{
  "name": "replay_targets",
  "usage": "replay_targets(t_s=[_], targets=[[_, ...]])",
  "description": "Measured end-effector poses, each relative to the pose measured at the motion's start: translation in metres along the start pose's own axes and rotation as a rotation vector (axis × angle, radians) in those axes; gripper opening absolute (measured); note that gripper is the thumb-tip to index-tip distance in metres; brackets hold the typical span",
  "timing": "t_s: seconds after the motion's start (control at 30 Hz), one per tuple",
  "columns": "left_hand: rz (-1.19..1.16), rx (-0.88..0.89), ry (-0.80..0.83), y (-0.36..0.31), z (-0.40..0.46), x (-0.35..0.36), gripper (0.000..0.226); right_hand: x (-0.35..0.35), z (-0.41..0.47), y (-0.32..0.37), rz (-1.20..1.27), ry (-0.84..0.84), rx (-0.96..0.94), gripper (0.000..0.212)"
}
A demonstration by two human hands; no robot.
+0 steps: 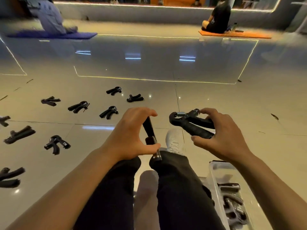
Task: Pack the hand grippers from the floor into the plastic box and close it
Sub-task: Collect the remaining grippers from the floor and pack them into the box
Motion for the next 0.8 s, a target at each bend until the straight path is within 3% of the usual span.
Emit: replay_targets(t_s=[0.1, 0.23, 0.37, 0.5, 0.8], targets=[[-0.039, -0.058, -0.081, -0.05, -0.03, -0.019, 0.073, -0.039, -0.044, 0.016, 0.0, -0.032, -0.022, 0.075], [-0.017, -0.004, -0.12, -0.102, -0.052, -0.032, 0.076, -0.073, -0.085, 0.024, -0.016, -0.022, -0.043, 0.078], [-0.007, 0.029, -0.181, -0.132, -0.061, -0.034, 0.069, -0.096, -0.113, 0.022, -0.037, -0.016, -0.064, 0.082], [-0.041, 0.033, -0.222, -0.153, -0.055, -0.016, 0.077, -0.116, -0.141, 0.007, -0.049, -0.02, -0.029, 0.08], [0.145, 0.278, -0.039, -0.167, -0.005, 0.047, 0.077, -0.153, -0.183, -0.071, -0.117, -0.021, 0.156, 0.08]])
Point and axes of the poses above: each hand's wrist, its own z-axis towards the middle knuckle, its own x-axis out of the palm, y = z × x, the point moved 1 cm from there along z, towards the middle knuckle, and after that the axes turned 1 degree about -y, right-handed, at the moved point
